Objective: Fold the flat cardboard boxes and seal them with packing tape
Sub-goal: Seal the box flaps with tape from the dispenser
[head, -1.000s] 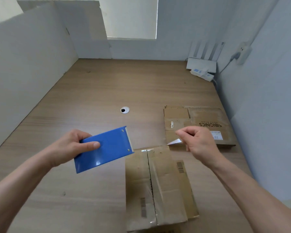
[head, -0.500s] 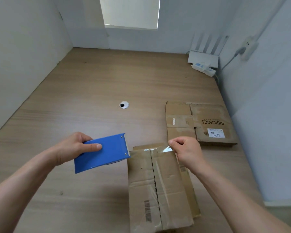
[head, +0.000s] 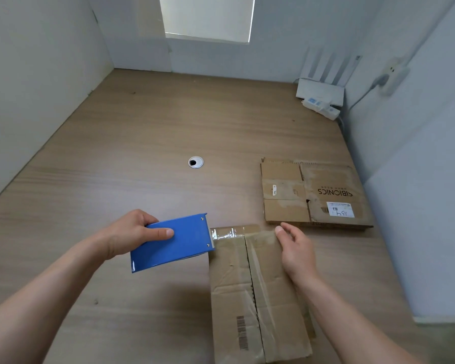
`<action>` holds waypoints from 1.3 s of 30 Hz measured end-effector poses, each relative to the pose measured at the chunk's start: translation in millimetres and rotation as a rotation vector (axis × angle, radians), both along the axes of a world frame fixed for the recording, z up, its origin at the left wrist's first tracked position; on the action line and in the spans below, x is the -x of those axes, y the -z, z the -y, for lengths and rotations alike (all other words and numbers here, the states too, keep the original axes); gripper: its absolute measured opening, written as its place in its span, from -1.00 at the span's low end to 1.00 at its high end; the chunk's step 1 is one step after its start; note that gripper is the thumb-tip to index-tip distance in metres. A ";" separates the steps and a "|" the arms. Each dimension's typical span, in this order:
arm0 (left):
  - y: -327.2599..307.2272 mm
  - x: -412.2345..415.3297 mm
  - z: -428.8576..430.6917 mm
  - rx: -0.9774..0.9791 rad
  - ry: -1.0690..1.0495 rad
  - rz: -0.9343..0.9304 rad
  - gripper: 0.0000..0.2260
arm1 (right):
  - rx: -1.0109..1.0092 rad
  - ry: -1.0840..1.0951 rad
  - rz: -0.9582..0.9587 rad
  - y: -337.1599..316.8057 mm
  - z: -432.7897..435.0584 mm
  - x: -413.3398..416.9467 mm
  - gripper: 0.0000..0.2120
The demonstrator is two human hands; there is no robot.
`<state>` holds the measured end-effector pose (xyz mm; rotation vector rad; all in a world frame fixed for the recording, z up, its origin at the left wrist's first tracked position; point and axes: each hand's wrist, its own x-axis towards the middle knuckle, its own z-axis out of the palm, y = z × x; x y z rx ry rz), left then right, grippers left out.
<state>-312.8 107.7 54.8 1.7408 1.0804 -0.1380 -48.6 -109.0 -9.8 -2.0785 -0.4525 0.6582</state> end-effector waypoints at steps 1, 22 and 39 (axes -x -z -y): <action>0.1 0.0 -0.8 -0.003 -0.002 -0.001 -0.66 | 0.005 0.073 -0.044 0.7 -1.5 -0.6 -0.67; -0.9 25.5 -2.9 -0.025 -0.009 -0.004 -0.39 | 0.451 -0.883 0.728 -18.3 12.8 35.3 -0.25; -29.3 -38.1 25.6 -0.653 0.210 -0.550 -0.63 | 0.455 -0.875 0.755 -21.1 11.6 40.6 -0.25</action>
